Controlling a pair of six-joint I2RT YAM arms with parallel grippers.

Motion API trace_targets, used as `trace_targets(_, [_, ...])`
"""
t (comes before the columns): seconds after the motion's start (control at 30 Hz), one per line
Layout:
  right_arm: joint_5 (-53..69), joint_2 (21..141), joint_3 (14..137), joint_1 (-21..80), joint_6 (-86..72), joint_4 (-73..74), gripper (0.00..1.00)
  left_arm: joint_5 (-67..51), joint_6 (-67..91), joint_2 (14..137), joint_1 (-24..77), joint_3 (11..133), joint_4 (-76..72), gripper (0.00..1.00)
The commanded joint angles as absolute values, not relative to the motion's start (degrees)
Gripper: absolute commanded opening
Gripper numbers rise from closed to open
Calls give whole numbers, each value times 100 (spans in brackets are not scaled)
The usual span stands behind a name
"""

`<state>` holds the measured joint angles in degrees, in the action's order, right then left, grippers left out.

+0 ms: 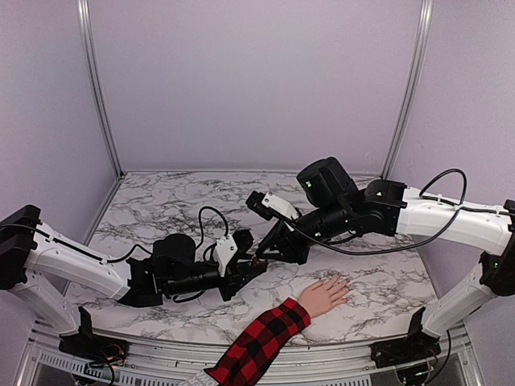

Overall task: Paint the nails
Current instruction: Pass from the right arm to the left

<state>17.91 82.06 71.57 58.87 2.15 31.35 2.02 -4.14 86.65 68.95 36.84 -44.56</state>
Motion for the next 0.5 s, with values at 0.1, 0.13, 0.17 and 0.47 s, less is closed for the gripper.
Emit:
trace_targets(0.1, [1771,7795,7166,5808,40,2791,43,216,-473,8386,6926,3645,-4985,8])
trace_targets(0.13, [1783,7720,7118,5780,36,2679,46,252,-452,8354,6926,3626,-5024,8])
trace_targets(0.17, [1796,7640,7066,5745,-114,2575,48,297,-419,8315,6926,3610,-5065,7])
trace_targets(0.47, [1681,7295,6724,5661,-779,1616,54,984,-45,8263,6926,3648,-5471,3])
